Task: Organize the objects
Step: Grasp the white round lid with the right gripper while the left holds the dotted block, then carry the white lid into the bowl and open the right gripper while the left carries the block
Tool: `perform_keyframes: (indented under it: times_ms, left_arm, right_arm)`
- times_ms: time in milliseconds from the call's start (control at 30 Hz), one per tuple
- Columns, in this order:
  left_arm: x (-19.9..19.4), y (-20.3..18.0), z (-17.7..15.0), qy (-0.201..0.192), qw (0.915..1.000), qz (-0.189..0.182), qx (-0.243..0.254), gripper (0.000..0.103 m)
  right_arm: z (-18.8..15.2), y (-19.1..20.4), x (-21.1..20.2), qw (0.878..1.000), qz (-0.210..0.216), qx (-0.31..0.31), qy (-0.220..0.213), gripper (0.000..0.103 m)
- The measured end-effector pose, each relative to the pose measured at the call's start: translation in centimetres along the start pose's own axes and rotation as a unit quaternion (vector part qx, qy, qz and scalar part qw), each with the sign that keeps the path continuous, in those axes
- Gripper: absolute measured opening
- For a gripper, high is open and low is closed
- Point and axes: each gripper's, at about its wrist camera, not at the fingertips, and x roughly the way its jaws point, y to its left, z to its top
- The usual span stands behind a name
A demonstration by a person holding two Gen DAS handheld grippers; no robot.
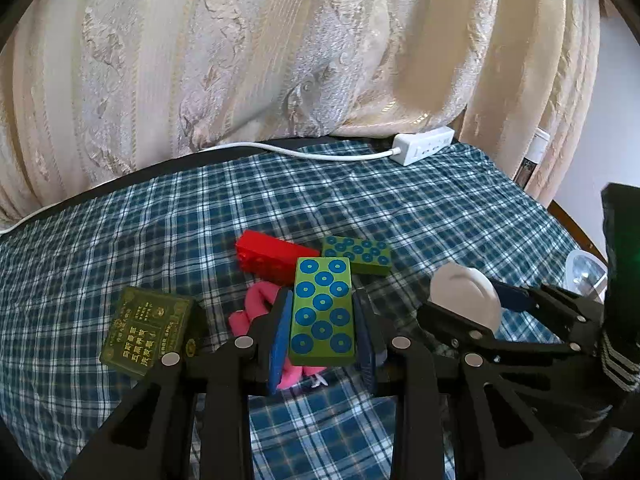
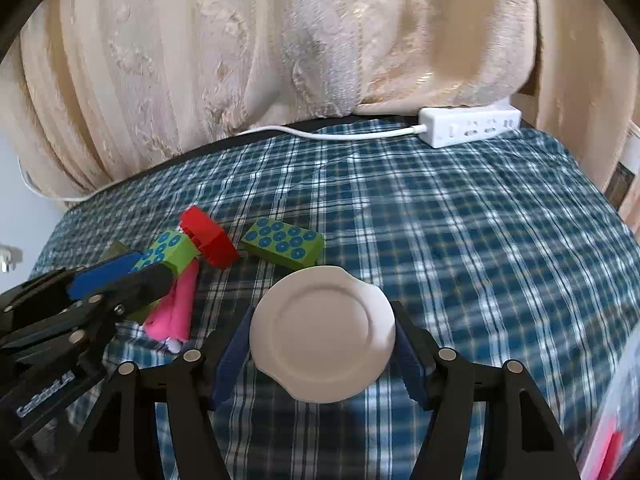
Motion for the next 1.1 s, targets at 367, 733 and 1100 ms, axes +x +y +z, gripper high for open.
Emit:
perform_keyframes:
  times_ms: [367, 733, 1100]
  left_arm:
    - [-0.8, -1.9, -0.3, -0.007, 0.9996, -0.018, 0.021, 0.031]
    - [-1.8, -4.2, -0.7, -0.013, 0.9984, -0.033, 0.044, 0.031]
    - [-2.9, -6.2, -1.3, -0.017, 0.9971, -0.046, 0.059, 0.031]
  right_arm:
    - [-2.1, -0.9, -4.9, 0.999, -0.010, 0.020, -0.025, 0.069]
    - [-3.7, -3.9, -9.9, 0.996, -0.046, 0.051, -0.056, 0.069]
    - [-5.6, -9.0, -13.8, 0.987, -0.093, 0.104, -0.082, 0.069]
